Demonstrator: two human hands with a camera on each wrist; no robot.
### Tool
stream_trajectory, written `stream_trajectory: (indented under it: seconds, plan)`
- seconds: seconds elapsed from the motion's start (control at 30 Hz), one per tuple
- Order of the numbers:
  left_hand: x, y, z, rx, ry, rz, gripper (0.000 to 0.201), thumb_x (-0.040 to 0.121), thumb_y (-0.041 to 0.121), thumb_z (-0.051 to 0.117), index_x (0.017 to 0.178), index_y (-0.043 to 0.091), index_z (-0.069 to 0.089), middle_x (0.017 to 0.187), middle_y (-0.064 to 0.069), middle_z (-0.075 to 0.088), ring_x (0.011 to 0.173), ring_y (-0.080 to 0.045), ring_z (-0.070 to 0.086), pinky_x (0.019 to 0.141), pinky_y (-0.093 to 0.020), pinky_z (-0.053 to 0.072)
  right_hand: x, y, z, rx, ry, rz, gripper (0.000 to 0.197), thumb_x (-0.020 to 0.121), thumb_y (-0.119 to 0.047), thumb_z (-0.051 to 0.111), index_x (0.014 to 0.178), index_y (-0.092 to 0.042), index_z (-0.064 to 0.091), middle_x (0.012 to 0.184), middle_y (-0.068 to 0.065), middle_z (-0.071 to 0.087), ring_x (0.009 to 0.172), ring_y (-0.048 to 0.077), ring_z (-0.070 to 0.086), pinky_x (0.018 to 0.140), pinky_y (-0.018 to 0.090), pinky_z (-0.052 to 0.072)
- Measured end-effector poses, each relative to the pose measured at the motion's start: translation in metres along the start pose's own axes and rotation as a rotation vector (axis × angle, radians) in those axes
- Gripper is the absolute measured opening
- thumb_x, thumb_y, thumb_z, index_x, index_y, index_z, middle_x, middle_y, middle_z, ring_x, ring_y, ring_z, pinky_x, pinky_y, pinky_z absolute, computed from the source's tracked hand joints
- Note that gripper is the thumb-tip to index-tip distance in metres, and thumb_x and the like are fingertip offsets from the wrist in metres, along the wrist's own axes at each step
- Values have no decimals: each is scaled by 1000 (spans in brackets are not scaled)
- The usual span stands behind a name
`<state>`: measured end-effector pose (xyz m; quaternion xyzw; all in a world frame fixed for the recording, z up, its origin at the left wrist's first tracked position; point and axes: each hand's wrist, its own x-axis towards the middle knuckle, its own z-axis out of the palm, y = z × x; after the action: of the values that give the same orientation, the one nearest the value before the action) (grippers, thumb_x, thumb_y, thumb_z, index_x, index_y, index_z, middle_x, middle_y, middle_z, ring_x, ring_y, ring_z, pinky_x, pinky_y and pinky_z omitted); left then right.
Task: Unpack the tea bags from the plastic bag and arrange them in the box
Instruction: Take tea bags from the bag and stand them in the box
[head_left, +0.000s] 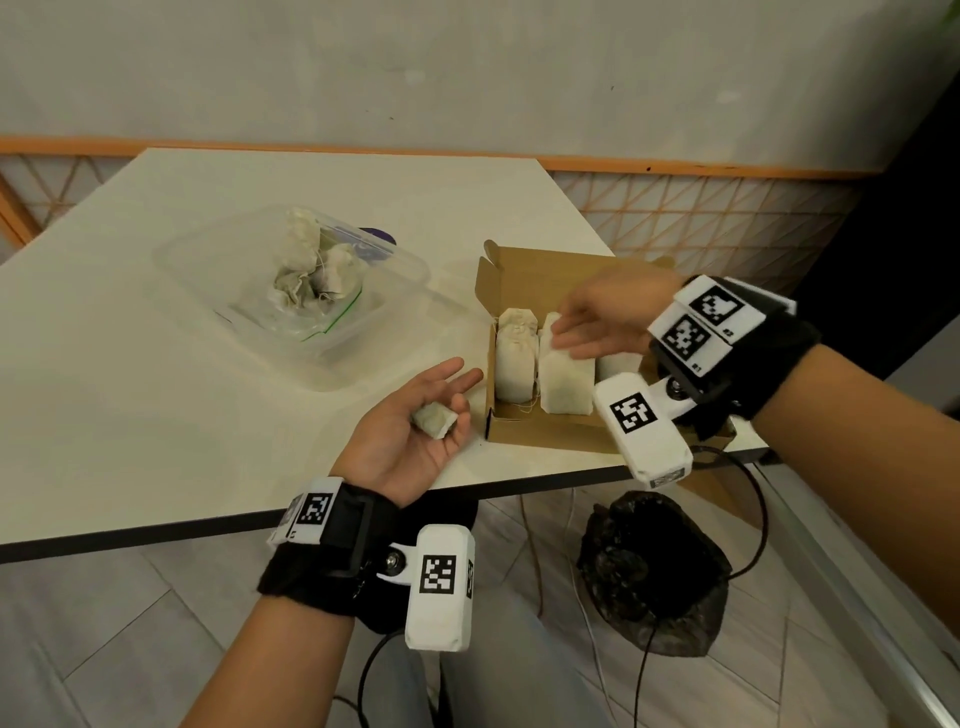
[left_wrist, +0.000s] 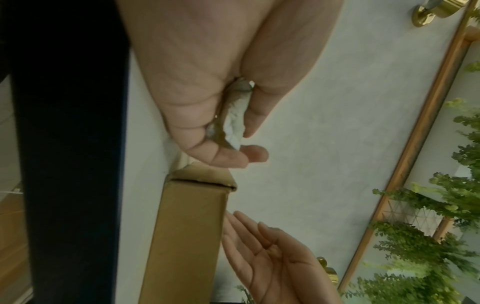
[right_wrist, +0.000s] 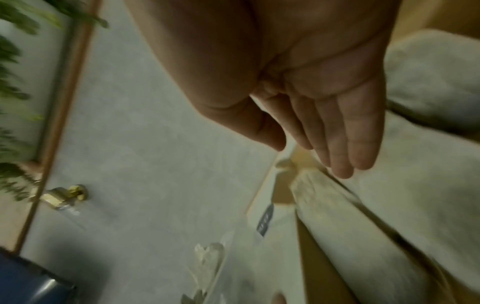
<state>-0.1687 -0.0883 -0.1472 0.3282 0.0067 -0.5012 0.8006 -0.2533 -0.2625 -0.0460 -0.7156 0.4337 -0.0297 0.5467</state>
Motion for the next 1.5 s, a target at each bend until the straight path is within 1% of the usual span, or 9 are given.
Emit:
stream_trajectory:
  seconds: [0.17, 0.37, 0.5, 0.67, 0.83, 0.93, 1.17, 1.3, 1.5]
  plan:
    - [-7, 8, 4, -75, -68, 127, 28, 99, 12, 41, 120, 7, 59, 125, -10, 64, 89, -20, 71, 76, -31, 58, -36, 0, 0, 0, -44, -270, 15, 89, -8, 57, 103, -7, 62, 104, 12, 67, 79, 12, 65, 70, 22, 54]
    - [-20, 13, 26, -5, -231, 176, 34, 101, 19, 33, 123, 19, 59, 136, 0, 57, 132, -21, 45, 109, -47, 35, -43, 20, 58, -129, -248, -376, 33, 76, -25, 73, 103, -16, 56, 85, 9, 67, 69, 11, 64, 57, 21, 50]
    - [-22, 17, 27, 82, -167, 194, 34, 99, 20, 37, 127, 18, 57, 130, -1, 59, 119, -27, 56, 106, -46, 36, -40, 22, 70, -53, -216, -521, 39, 73, -13, 76, 106, -21, 58, 88, 9, 63, 66, 15, 60, 54, 21, 47]
    - [-32, 23, 24, 337, -114, 268, 35, 82, 36, 57, 113, 18, 60, 101, -3, 63, 91, -18, 59, 92, -38, 47, -32, 11, 81, 25, -190, -573, 6, 84, -14, 65, 80, -9, 65, 64, 6, 57, 49, 4, 52, 48, 14, 41]
    - [-38, 40, 9, 545, 77, 476, 18, 95, 20, 53, 107, 10, 63, 93, -4, 68, 87, -16, 66, 70, -22, 55, -19, -12, 100, -43, -234, -567, 10, 87, -15, 61, 77, -12, 62, 68, 0, 59, 58, 7, 56, 49, 15, 44]
    - [-37, 63, 1, 478, 252, 575, 14, 96, 21, 53, 94, 18, 66, 87, 1, 72, 79, -14, 69, 59, -19, 50, -16, -24, 119, -102, -201, -628, 13, 84, -18, 67, 95, -14, 61, 87, -2, 63, 67, 12, 62, 53, 17, 48]
    - [-39, 108, -9, 370, 433, 725, 13, 95, 13, 52, 91, 18, 63, 88, -3, 69, 60, -7, 63, 48, -18, 36, -9, -34, 142, -599, -228, -757, 53, 87, -32, 61, 137, -22, 43, 142, 1, 44, 124, 19, 47, 98, 21, 32]
    - [-37, 128, -8, 356, 376, 765, 23, 97, 9, 46, 111, 24, 57, 84, -9, 71, 54, -6, 60, 46, -14, 38, -18, -34, 135, -685, -253, -798, 46, 91, -33, 56, 134, -20, 49, 134, 7, 47, 118, 22, 51, 98, 26, 36]
    - [-37, 142, -2, 559, 322, 687, 26, 92, -1, 46, 93, 15, 66, 82, -5, 67, 55, -6, 58, 49, -13, 43, -31, -25, 97, -710, -233, -715, 30, 91, -39, 53, 105, -19, 70, 110, 1, 62, 100, 16, 56, 89, 26, 43]
